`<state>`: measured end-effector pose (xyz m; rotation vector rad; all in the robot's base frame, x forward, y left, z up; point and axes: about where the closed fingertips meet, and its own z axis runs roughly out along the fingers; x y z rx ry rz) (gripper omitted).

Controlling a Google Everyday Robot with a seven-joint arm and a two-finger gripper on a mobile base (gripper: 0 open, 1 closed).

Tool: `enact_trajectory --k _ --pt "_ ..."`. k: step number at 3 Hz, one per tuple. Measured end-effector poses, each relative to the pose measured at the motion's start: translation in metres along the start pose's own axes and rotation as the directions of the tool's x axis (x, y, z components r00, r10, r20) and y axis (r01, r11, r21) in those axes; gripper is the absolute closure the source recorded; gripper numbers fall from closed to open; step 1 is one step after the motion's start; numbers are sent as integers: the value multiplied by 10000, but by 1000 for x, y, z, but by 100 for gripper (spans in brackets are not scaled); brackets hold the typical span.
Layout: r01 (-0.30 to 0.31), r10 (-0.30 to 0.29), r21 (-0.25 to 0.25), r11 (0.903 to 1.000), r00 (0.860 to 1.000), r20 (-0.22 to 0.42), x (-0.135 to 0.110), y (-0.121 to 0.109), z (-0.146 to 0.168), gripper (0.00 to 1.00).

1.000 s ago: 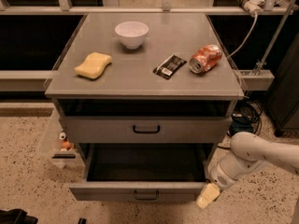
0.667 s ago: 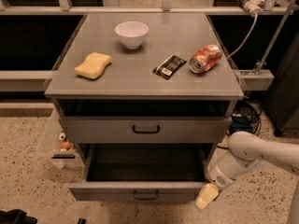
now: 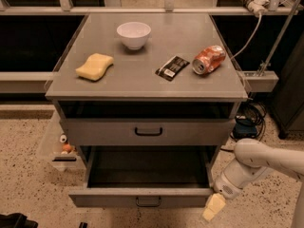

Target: Open middle drawer

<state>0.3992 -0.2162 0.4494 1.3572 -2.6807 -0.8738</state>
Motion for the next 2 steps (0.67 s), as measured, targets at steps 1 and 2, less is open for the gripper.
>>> enact_trajectory --k 1,2 --pt "-180 176 104 9998 9992 365 10 4 0 0" --pt "-180 176 103 9998 9992 365 10 4 0 0"
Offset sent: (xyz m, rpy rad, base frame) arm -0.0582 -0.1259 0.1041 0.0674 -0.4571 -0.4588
